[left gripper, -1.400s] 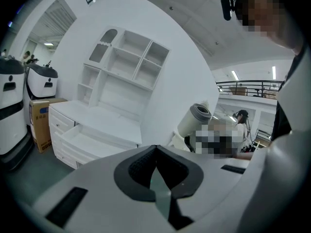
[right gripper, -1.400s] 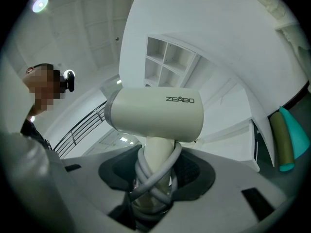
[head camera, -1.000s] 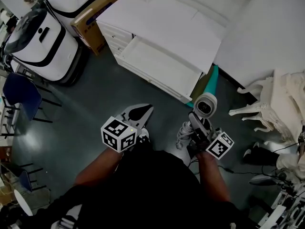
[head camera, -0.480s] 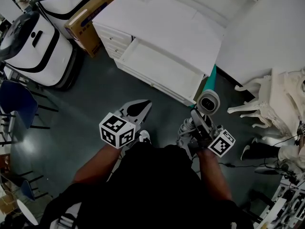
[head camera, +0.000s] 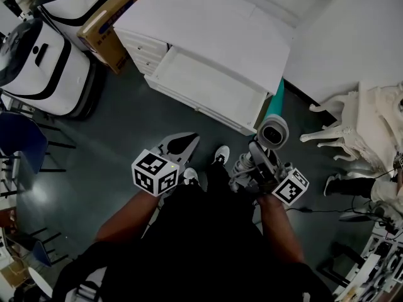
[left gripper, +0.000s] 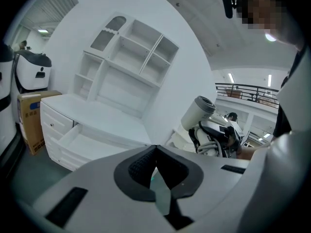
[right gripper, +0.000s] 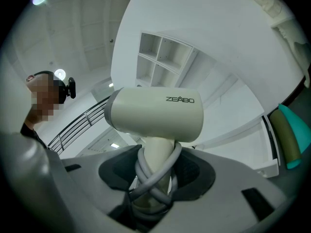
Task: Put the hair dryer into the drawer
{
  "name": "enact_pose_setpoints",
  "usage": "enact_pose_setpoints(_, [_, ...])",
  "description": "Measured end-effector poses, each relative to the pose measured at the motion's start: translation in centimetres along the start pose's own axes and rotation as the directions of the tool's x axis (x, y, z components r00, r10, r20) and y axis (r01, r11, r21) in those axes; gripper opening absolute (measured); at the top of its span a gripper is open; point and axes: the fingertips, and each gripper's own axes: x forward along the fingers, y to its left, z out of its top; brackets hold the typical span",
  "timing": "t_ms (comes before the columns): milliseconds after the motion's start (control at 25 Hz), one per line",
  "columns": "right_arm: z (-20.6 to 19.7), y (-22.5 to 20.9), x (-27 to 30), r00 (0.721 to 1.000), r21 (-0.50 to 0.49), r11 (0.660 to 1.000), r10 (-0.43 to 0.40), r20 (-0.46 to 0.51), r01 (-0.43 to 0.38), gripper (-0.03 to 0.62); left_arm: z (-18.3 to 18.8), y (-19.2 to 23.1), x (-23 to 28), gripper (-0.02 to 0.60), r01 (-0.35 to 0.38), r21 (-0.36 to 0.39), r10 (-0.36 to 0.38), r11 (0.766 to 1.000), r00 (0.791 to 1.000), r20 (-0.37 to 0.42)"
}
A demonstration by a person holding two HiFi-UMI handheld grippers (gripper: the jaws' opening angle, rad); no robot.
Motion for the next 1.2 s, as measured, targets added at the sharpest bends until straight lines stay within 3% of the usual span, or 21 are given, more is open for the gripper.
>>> enact_pose_setpoints(600, [3.8,-4.8,4.6,0.998,0.006,0.999,0.035,-0.045,-0.035,0.21,4.2,2.5,4.8,0.005,-0.044,0.0,0.044,0.999,0.999,0.018])
enact_pose_setpoints(960, [8.4,-7.9,7.0,0.998,-0.019,0.999,0.038,-0.045,-0.039,0.21,7.6,4.9,9.1,0.005,-0.038,-0.075,0.042,0.996,0.998,0.048])
enact_pose_setpoints(1200, [10.8,-10.6,7.8,0.998,-0.021,0.999,0.025,-0.055,-0.026,0.21,9.0,5.9,12.0,0.005,-0.057,-0.052,0.059,0.997,0.998,0.037])
